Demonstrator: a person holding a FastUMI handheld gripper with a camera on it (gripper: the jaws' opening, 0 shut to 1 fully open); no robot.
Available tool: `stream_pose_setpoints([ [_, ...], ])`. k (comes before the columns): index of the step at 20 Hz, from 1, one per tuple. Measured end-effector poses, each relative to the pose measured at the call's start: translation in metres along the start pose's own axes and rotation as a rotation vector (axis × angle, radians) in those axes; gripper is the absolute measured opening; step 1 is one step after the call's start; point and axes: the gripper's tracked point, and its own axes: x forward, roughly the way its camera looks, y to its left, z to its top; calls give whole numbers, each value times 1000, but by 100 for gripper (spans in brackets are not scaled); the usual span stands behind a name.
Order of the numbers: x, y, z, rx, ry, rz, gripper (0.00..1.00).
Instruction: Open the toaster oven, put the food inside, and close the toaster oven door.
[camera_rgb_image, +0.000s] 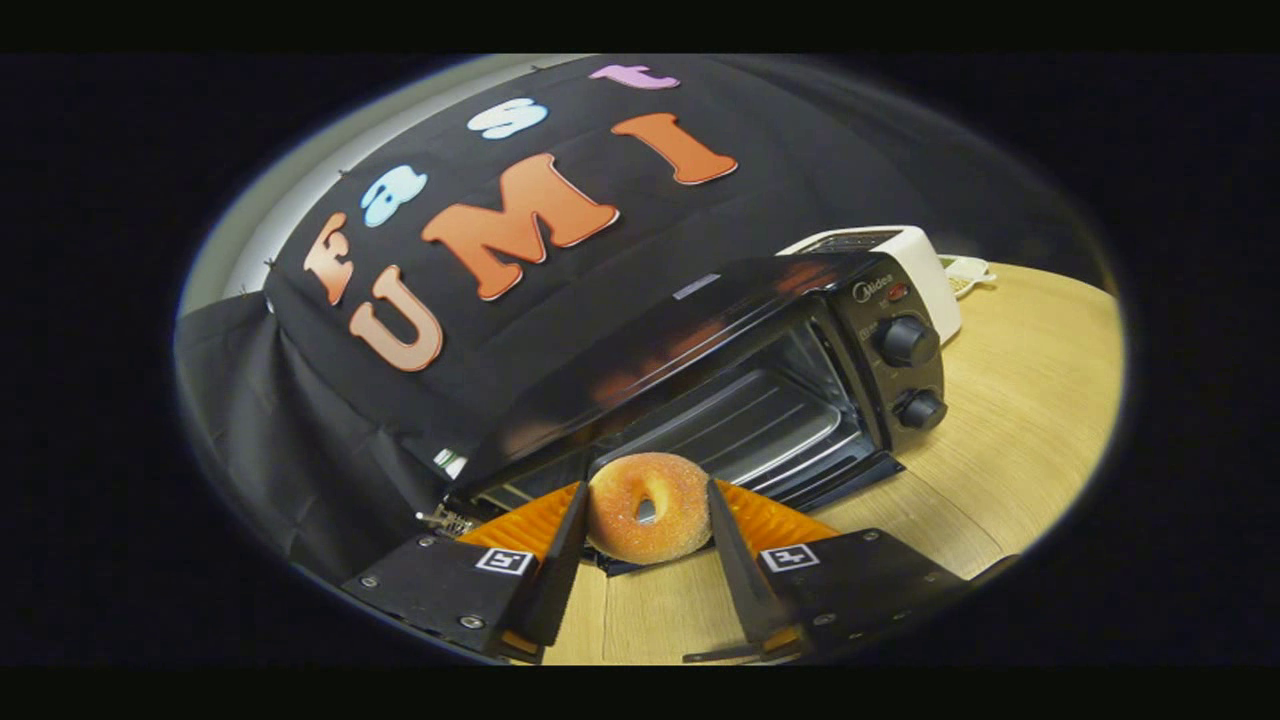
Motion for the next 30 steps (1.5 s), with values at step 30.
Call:
stream_pose_setpoints([
  [30, -93, -14, -32, -382, -26, -102, 98],
])
